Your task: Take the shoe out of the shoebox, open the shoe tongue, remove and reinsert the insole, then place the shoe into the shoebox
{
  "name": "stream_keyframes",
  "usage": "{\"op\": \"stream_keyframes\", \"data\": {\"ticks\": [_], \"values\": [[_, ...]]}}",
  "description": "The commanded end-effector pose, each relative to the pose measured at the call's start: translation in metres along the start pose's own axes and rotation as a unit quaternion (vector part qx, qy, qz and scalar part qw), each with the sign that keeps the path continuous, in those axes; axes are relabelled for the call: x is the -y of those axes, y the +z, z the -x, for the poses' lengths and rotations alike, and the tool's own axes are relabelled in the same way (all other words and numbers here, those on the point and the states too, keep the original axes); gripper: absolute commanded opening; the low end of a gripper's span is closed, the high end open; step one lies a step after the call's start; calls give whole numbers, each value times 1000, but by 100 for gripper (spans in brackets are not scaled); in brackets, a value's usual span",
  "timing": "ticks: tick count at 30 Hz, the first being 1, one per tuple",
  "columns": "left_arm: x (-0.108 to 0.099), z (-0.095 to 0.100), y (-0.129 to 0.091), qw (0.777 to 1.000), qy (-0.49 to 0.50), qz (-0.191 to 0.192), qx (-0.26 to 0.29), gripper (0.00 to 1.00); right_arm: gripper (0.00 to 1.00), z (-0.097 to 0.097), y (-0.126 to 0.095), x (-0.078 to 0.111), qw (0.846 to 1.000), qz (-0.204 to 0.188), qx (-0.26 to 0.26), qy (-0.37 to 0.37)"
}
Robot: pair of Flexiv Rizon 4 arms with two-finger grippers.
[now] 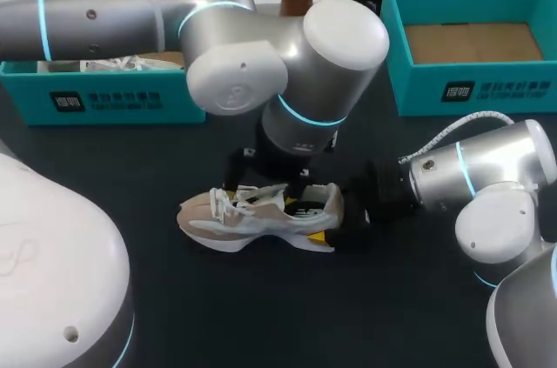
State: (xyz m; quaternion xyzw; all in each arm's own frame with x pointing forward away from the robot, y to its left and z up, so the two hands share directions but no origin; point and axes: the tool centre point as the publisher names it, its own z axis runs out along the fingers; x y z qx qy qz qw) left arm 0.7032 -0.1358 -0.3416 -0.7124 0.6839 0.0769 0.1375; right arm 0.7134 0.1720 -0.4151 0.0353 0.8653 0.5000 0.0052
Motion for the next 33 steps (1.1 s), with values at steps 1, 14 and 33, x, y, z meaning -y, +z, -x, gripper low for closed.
{"op": "stream_keyframes", "data": {"ticks": [1,14,33], "values": [[-1,8,-3,1000,-4,1,-10,94,0,1,6,1,1000,-2,1,0],[-12,25,-23,997,19,3,-76,0,0,1,6,1,1000,-2,1,0],[-22,87,-20,989,29,18,-145,0,0,1,6,1,1000,-2,1,0]]}}
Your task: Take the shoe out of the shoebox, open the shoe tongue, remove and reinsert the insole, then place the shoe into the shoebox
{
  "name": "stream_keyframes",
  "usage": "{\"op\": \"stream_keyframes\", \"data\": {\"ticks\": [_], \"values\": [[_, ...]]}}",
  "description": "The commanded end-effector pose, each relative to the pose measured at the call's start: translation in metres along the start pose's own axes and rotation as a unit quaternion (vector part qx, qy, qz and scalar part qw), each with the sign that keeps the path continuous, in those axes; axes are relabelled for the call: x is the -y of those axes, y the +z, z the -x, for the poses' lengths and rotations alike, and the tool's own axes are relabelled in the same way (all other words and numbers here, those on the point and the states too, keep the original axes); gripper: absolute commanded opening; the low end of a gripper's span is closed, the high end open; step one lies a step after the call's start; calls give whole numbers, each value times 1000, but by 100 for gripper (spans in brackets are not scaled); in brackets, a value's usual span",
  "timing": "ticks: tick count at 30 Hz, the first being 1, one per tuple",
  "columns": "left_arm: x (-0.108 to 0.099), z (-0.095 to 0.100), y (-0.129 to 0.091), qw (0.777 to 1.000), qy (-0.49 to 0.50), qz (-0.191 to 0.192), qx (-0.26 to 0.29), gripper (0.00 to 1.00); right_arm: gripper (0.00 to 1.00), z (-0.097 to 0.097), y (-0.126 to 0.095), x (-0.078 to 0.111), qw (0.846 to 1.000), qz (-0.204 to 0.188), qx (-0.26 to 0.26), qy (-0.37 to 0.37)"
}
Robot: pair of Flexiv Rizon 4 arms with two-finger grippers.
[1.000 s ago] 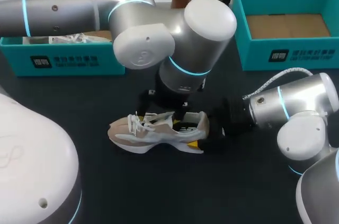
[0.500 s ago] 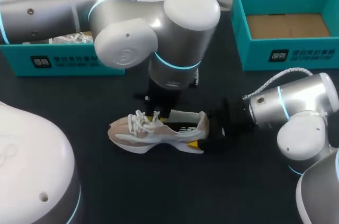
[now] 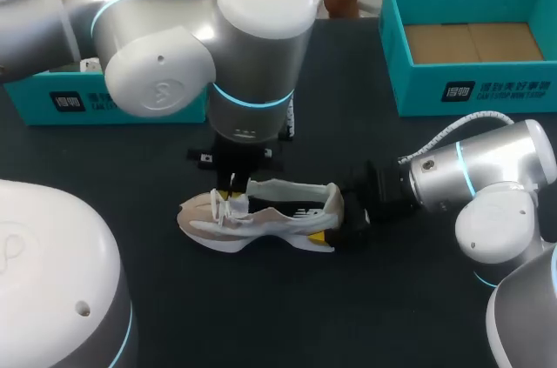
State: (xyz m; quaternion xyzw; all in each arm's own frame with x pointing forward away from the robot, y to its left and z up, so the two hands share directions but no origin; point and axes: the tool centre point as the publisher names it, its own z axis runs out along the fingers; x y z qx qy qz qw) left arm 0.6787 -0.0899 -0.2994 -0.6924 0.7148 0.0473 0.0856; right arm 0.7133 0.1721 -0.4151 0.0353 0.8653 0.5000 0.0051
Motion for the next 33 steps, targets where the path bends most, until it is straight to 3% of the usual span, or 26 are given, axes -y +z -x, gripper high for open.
{"op": "stream_keyframes", "data": {"ticks": [1,10,23,27,29,31,33], "values": [[-4,35,8,996,-10,7,-87,0,0,1,6,1,1000,-2,1,0],[1,66,44,997,-47,39,-48,0,0,1,6,1,1000,-2,1,0],[4,65,85,997,-9,75,-35,4,0,1,6,1,1000,-2,1,0],[1,67,79,997,12,72,-41,28,0,1,6,1,1000,-2,1,0],[0,67,68,997,32,61,-46,49,0,1,6,1,1000,-2,1,0],[1,65,56,996,63,49,-45,96,0,1,6,1,1000,-2,1,0],[3,64,48,992,105,38,-57,100,0,1,6,1,1000,-2,1,0]]}}
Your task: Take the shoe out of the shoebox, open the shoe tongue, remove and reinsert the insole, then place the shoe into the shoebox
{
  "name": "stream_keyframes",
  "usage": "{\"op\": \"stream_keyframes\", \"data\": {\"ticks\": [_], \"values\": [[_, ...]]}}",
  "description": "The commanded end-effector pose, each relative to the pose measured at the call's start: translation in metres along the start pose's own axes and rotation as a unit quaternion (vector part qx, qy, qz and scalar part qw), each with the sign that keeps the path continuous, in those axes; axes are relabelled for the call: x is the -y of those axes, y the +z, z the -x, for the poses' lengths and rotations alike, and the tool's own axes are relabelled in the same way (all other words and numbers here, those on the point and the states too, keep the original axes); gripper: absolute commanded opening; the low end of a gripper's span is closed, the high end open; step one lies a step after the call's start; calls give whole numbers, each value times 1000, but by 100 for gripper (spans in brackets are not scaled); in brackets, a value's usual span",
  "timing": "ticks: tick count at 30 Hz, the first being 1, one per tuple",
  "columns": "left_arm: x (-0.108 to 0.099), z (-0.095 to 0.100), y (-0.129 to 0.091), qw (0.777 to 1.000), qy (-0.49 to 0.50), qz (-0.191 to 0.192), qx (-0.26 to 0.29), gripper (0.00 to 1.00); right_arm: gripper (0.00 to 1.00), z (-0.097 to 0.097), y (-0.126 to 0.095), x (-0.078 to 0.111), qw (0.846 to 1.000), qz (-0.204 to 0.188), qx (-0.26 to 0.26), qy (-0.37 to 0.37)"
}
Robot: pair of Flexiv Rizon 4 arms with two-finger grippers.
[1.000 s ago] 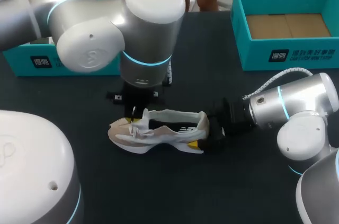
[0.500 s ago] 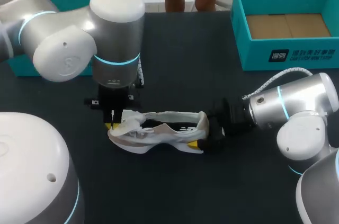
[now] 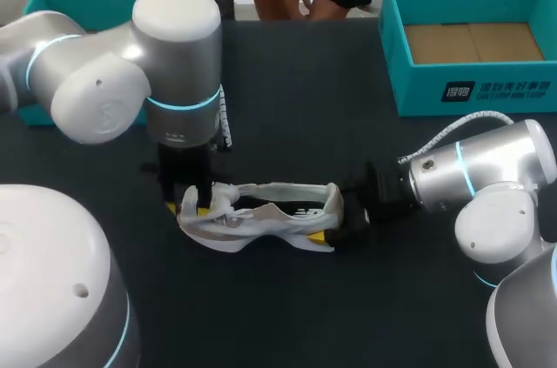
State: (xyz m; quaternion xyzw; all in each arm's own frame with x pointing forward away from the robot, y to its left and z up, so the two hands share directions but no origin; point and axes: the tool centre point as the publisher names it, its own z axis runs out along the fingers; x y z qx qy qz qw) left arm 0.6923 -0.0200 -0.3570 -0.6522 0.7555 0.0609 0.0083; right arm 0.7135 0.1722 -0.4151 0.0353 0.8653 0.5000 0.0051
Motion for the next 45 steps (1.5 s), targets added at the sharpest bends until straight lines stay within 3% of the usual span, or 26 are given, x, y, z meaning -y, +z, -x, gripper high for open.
{"op": "stream_keyframes", "data": {"ticks": [1,4,7,10,12,16,21,24,26,29,31,32,34,45], "values": [[-6,1,-28,997,78,-25,-2,100,0,1,6,1,1000,-2,1,0],[2,1,-42,984,172,-40,-1,100,0,1,6,1,1000,-2,1,0],[12,2,-63,951,304,-57,14,100,0,1,6,1,1000,-2,1,0],[16,1,-85,897,435,-73,14,100,0,1,6,1,1000,-2,1,0],[17,-4,-94,857,509,-73,31,100,0,1,6,1,1000,-2,1,0],[16,-21,-108,746,661,-61,57,100,0,1,6,1,1000,-2,1,0],[14,-43,-127,609,785,-86,77,100,0,1,6,1,1000,-2,1,0],[19,-50,-133,549,825,-107,83,100,0,1,6,1,1000,-2,1,0],[24,-53,-137,526,838,-121,80,100,0,1,6,1,1000,-2,1,0],[35,-57,-139,511,846,-132,74,100,0,1,6,1,1000,-2,1,0],[41,-63,-138,509,848,-135,62,14,0,1,6,1,1000,-2,1,0],[42,-66,-137,508,849,-135,57,0,0,1,6,1,1000,-2,1,0],[46,-76,-138,550,825,-122,44,0,0,1,6,1,1000,-2,1,0],[46,-76,-138,550,825,-122,44,0,0,1,6,1,1000,-2,1,0]]}}
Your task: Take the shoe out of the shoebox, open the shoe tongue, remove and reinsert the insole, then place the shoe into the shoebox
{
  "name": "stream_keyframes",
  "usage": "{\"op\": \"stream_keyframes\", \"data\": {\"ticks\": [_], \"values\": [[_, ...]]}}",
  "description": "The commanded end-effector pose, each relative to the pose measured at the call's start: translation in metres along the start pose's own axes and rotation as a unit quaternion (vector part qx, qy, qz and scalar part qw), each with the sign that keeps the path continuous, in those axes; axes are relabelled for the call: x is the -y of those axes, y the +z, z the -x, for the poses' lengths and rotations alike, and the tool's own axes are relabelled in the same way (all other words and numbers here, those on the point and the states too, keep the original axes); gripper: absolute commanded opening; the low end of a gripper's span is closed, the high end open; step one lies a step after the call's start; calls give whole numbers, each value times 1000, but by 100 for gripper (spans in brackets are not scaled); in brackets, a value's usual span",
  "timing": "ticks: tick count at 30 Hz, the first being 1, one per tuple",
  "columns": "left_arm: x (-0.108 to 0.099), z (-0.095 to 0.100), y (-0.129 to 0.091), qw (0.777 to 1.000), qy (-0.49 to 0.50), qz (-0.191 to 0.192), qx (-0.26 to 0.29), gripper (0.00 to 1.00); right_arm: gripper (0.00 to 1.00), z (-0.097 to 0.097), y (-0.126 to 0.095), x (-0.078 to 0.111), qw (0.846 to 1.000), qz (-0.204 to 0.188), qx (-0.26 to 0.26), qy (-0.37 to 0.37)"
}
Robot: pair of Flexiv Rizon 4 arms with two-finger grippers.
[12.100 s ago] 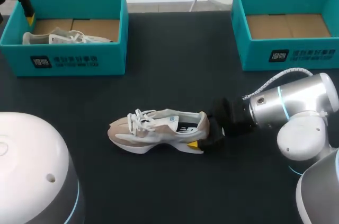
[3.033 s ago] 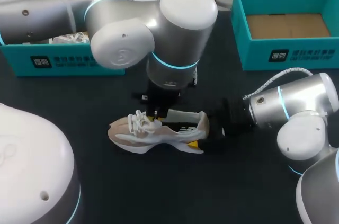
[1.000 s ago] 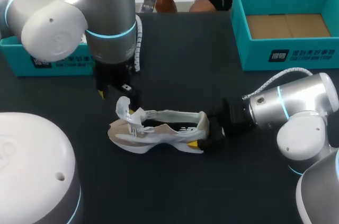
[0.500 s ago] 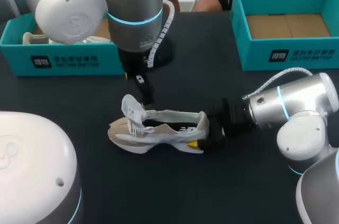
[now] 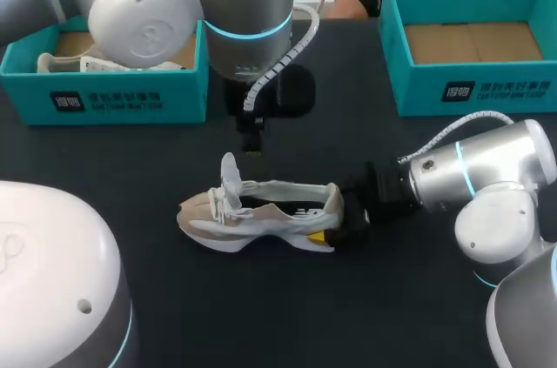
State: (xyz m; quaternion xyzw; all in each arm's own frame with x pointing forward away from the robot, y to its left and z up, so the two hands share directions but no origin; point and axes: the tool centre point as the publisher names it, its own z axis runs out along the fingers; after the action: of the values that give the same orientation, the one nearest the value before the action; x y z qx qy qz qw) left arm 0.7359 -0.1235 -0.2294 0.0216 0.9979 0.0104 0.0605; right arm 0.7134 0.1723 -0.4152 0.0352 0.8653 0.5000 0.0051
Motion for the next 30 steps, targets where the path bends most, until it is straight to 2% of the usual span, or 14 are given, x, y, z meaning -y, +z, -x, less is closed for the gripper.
{"op": "stream_keyframes", "data": {"ticks": [1,4,5,7,9,11,15,20,30], "values": [[-8,-1,2,968,245,-48,12,0,0,1,5,1,1000,-2,1,0],[-8,-1,2,968,245,-48,12,0,0,1,5,1,1000,-2,1,0],[-5,-3,11,968,247,-44,6,0,0,1,5,1,1000,-2,1,0],[2,-7,26,970,236,-60,-10,0,0,1,5,1,1000,-2,1,0],[7,-14,32,973,216,-81,-1,0,0,1,5,1,1000,-2,1,0],[14,-21,39,978,201,-63,3,0,0,1,5,1,1000,-2,1,0],[30,-33,52,978,197,-74,-4,0,0,1,5,1,1000,-2,1,0],[38,-41,69,981,176,-82,-15,0,0,1,5,1,1000,-2,1,0],[62,-41,105,979,168,-100,-57,0,0,1,5,1,1000,-2,1,0]]}}
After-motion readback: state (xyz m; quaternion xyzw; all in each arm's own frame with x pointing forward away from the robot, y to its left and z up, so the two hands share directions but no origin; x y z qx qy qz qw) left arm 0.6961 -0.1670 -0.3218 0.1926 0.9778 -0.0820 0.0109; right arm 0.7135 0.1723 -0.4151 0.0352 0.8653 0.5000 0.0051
